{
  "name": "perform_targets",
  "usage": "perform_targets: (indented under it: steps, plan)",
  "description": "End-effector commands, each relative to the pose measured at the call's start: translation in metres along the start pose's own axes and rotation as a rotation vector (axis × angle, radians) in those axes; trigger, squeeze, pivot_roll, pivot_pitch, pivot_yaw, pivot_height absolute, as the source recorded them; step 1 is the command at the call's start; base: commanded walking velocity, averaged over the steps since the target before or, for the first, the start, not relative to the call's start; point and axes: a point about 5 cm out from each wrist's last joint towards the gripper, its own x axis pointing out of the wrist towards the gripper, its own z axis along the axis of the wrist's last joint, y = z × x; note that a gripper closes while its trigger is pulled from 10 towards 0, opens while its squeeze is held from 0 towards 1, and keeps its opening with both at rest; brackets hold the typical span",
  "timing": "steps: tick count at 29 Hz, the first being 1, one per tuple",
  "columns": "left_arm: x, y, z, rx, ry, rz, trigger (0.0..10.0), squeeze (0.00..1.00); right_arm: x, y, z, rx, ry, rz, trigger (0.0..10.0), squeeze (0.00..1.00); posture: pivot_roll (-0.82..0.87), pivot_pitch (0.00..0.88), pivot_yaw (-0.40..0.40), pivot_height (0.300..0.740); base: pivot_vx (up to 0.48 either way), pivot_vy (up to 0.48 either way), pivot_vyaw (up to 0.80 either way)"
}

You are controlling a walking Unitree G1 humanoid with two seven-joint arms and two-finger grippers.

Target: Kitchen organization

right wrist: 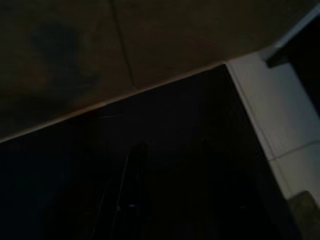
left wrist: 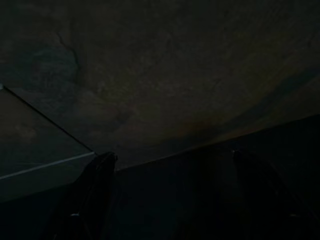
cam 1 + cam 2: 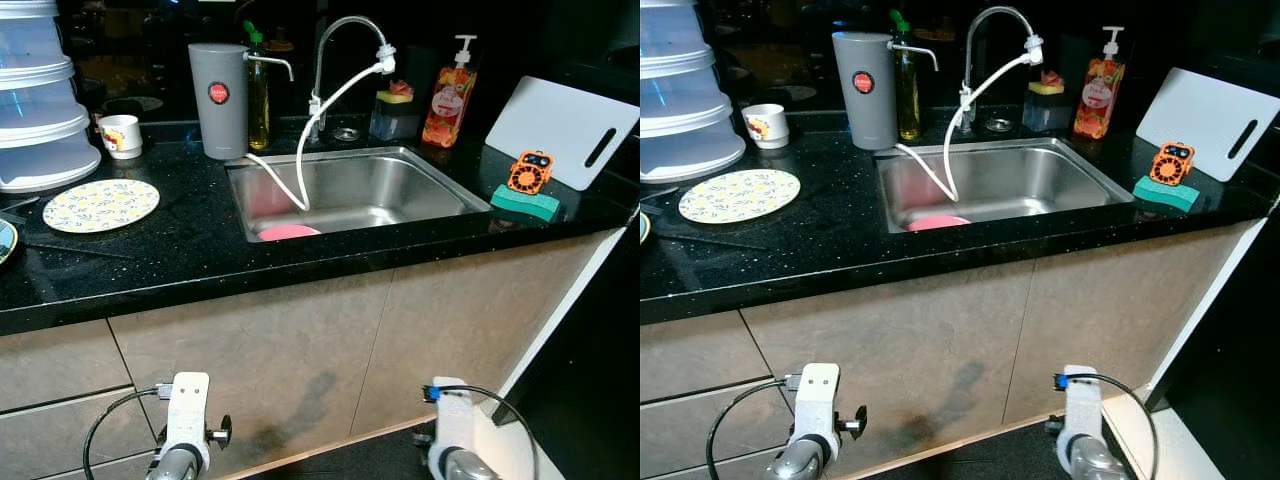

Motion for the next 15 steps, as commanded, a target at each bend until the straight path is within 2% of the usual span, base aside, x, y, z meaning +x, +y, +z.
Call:
perform_targets:
  steps: [1, 7, 15]
  plan:
    - [-0.001, -0.003, -0.004, 0.0, 0.005, -0.004, 10.0, 0.0, -0.001, -0.002, -0.001, -0.007, 0.003, 0.002, 10.0, 0.0, -0.15, 0.0, -0.035, 0.74, 0.0, 0.0, 0.0]
    - [0.002, -0.004, 0.001, 0.021, 0.003, -0.015, 10.0, 0.0, -0.001, 0.0, -0.002, -0.043, 0.008, 0.011, 10.0, 0.0, -0.15, 0.012, -0.027, 0.74, 0.0, 0.0, 0.0]
    - [0.005, 0.0, 0.008, 0.008, 0.002, -0.014, 10.0, 0.0, -0.002, -0.005, -0.005, -0.002, -0.003, -0.027, 10.0, 0.0, -0.17, 0.0, 0.009, 0.74, 0.0, 0.0, 0.0]
